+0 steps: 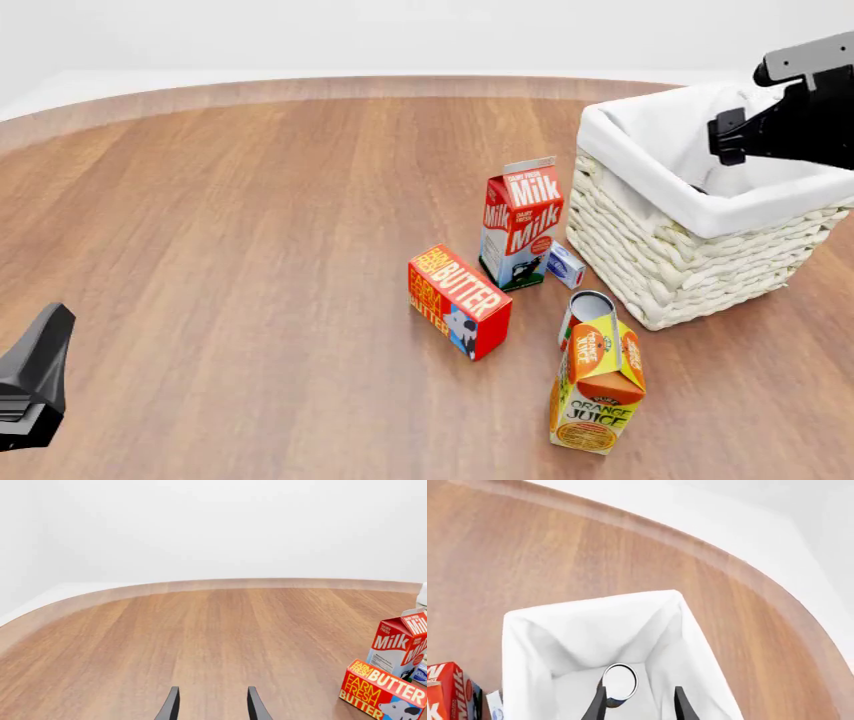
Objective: Pick up the alphabet soup, and put it in the basket.
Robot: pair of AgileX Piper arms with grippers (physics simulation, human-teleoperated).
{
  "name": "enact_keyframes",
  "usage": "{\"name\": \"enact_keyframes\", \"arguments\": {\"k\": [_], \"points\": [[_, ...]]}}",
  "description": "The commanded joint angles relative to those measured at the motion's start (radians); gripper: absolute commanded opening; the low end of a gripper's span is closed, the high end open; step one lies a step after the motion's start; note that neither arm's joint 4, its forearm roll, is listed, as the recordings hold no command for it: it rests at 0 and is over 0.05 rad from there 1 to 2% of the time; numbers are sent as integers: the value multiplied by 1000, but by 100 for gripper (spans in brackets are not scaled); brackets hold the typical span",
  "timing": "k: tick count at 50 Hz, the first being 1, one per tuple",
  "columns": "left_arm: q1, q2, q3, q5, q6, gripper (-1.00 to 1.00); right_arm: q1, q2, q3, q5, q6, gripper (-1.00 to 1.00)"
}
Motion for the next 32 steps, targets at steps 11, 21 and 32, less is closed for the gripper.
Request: {"name": "enact_keyframes", "arguments": {"k": [11,21,32], "points": [[0,0,0,0,0,100,34,-196,188,-135,-9,100],[0,0,0,0,0,100,87,-311,294,-191,-20,100],[0,0,0,0,0,100,103,-413,389,-245,-21,100]]}}
